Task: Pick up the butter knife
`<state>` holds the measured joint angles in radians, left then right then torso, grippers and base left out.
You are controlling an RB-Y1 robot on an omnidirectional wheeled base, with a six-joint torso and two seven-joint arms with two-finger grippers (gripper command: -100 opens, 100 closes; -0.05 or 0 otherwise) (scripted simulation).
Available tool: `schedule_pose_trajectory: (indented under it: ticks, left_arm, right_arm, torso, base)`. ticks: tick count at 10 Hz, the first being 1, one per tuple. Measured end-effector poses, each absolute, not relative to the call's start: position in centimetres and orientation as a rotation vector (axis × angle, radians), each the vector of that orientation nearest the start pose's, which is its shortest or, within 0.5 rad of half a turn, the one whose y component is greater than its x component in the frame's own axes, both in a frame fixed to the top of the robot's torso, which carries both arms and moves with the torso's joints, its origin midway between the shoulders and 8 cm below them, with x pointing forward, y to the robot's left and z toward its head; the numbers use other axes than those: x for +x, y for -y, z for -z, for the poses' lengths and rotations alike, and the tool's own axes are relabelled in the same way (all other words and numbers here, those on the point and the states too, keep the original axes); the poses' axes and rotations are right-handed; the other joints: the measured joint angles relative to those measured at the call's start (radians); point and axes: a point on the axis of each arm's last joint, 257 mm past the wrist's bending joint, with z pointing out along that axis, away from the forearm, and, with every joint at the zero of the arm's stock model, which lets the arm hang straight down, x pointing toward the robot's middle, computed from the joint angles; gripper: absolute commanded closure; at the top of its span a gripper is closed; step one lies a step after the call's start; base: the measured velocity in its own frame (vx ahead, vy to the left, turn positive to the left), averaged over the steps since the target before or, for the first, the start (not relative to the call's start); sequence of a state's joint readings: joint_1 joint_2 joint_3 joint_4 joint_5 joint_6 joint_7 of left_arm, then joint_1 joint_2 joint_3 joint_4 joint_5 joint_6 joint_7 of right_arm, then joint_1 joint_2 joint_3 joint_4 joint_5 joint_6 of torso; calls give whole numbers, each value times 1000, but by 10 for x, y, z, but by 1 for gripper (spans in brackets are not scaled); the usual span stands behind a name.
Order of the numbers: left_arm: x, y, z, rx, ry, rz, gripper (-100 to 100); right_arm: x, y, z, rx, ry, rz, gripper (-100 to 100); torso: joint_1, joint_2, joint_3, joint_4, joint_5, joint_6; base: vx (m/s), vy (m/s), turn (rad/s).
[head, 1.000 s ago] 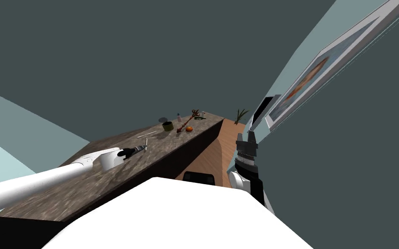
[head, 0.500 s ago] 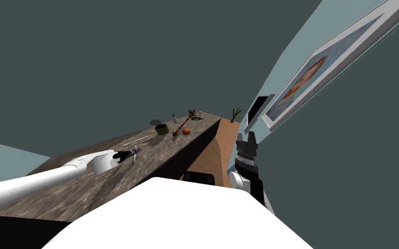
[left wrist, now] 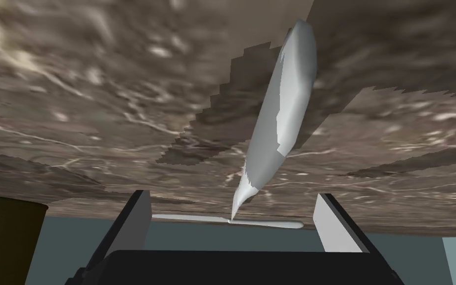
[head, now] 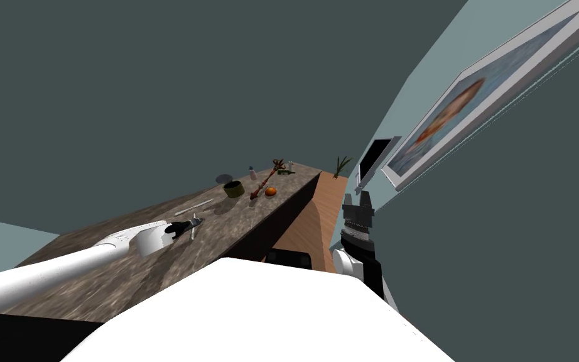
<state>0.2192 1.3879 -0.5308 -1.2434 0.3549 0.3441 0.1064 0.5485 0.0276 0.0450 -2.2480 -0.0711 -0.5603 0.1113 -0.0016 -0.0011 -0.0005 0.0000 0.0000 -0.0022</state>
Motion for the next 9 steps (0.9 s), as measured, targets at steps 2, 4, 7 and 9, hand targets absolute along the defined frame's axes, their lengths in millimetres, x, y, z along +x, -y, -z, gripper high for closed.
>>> schedule_pose_trajectory:
  ticks: [2, 4, 7, 9]
  left_arm:
    - [267, -732, 344, -1082, -2144, -403, 100]
    - [266, -733, 344, -1071, -2150, -410, 100]
    - [270, -731, 339, -1071, -2148, -402, 100]
    - [274, -729, 334, -1072, -2148, -396, 0]
  right_arm:
    - [336, 282, -6, 701, -583, -1262, 0]
    - [336, 282, -6, 701, -583, -1262, 0]
    - [336, 282, -6, 701, -583, -1262, 0]
    - [336, 282, -6, 701, -583, -1262, 0]
  torso:
    - [-2, 1, 1, 1, 0, 1]
    - [-1, 3, 3, 2, 2, 0]
    - [-4, 4, 3, 2, 1, -1]
    - [-5, 5, 4, 3, 0, 0]
  base:
    - [0, 2, 6]
    - [1, 0, -5]
    - [-20, -41, 44]
    - [-12, -23, 6]
